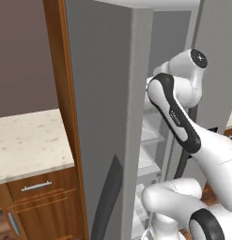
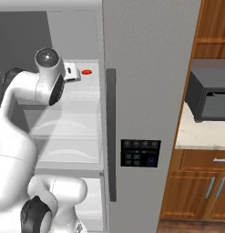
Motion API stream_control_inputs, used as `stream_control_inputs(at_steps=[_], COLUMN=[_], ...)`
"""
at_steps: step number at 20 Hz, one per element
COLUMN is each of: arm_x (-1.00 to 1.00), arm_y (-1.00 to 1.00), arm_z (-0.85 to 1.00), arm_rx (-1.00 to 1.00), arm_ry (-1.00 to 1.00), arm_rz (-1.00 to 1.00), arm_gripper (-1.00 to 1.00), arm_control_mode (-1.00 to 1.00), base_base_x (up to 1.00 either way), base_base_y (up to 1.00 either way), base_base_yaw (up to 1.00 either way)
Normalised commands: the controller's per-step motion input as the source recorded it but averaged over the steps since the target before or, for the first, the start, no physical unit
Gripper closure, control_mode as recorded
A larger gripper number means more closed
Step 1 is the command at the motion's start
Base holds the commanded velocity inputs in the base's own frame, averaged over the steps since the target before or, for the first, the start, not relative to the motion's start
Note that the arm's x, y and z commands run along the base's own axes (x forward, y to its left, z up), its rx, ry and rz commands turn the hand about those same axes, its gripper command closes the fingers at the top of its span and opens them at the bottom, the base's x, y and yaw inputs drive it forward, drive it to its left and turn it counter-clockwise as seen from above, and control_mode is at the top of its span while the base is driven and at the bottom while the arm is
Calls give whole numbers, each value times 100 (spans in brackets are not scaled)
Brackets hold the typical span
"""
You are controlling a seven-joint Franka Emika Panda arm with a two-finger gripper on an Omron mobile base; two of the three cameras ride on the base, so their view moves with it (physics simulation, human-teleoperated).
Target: Pick the egg and butter from the fridge and place them by the bowl for mixing.
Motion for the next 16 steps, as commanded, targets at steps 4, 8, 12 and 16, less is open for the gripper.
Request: stream_control_inputs(at_steps=[4, 8, 12, 16], arm_x=[-100, -100, -25, 0], arm_y=[-97, -92, -21, 0], arm_z=[-20, -27, -6, 0], arm_rx=[0, 0, 0, 0], arm_ry=[-1, 0, 0, 0], arm_rz=[0, -4, -5, 0], arm_gripper=[100, 100, 100, 100], arm_control_mode=[-100, -100, 100, 100], base_base_x=[0, 0, -67, -8], base_base_y=[0, 0, -61, -95], base_base_yaw=[0, 0, -38, -73])
